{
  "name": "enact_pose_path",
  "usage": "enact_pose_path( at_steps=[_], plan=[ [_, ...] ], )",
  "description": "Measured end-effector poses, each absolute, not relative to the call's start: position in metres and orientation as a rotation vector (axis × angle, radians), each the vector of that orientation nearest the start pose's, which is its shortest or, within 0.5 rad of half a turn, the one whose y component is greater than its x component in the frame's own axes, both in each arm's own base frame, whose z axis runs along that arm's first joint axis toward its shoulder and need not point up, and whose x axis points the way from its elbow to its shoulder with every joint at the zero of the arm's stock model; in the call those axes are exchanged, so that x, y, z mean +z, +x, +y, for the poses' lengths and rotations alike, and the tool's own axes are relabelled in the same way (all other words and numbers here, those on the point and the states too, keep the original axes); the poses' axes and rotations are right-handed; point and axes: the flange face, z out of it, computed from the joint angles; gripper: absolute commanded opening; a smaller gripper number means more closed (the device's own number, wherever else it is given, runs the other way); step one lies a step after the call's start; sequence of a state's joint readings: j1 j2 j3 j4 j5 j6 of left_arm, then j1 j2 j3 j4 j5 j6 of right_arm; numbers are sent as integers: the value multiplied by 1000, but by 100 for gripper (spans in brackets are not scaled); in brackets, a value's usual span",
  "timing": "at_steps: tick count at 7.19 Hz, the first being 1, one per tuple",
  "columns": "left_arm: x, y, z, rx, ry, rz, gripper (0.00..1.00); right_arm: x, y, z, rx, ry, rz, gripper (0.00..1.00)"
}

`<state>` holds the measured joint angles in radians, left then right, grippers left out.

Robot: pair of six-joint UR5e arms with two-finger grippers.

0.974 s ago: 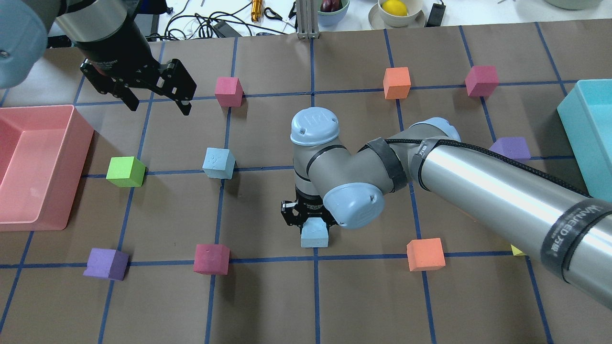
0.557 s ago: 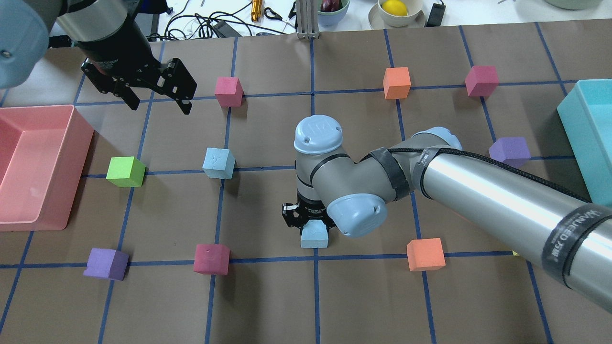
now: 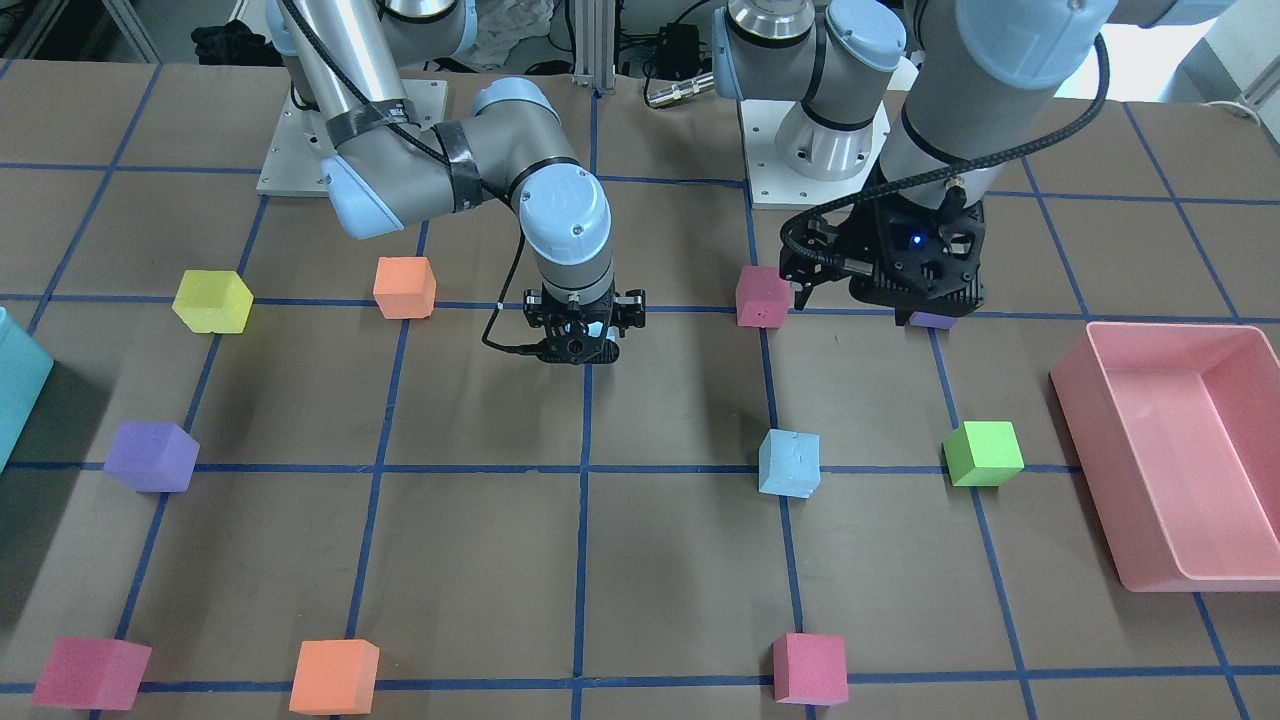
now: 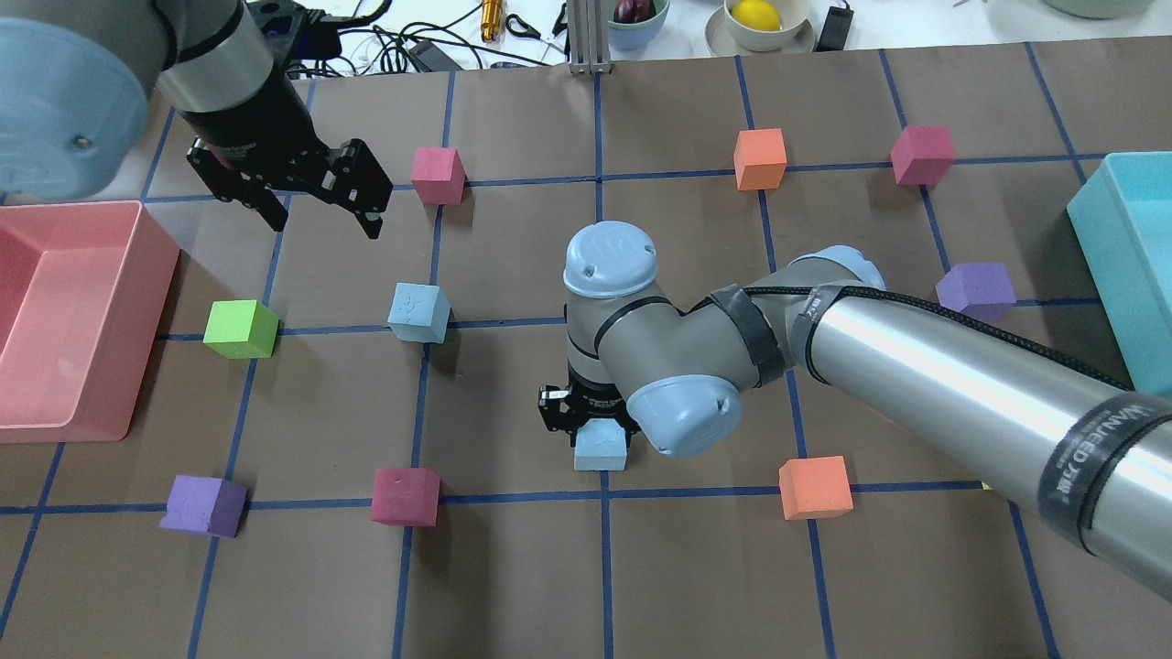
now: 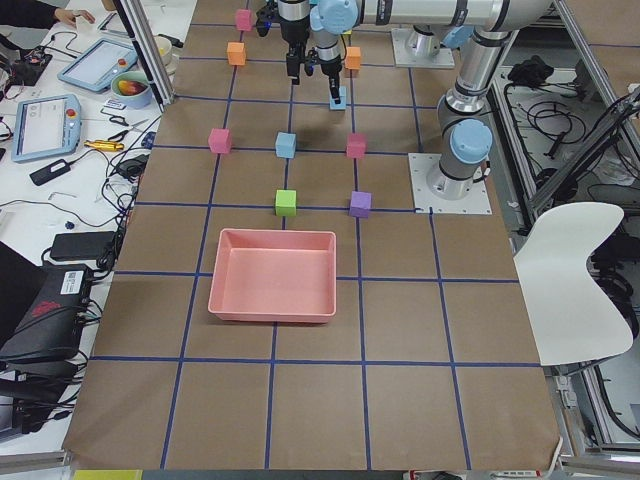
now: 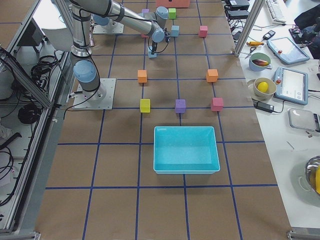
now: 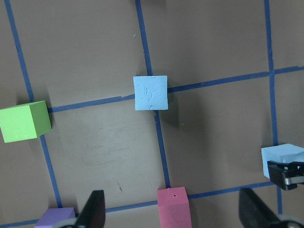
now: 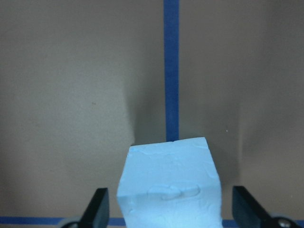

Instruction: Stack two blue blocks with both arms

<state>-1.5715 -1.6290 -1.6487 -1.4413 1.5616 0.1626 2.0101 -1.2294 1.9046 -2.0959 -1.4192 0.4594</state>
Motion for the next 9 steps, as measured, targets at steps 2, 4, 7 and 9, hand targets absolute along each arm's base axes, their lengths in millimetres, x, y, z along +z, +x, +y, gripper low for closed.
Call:
enact_pose_path(
  at_steps=[2,4,7,9],
  plan=[
    [390,-134,-514,14,266,3140,100,251,344,-444,243,103,3047,100],
    [346,-133,-523,33,266,3141,100,316,296,-490,186,182,3030,100],
    [281,-133,-543,64,279,3142,100,404,190,-531,93,166,3074,100],
    [243,-134,-557,58,286,3138,100,437,157,-521,56,204,3084,100]
  ],
)
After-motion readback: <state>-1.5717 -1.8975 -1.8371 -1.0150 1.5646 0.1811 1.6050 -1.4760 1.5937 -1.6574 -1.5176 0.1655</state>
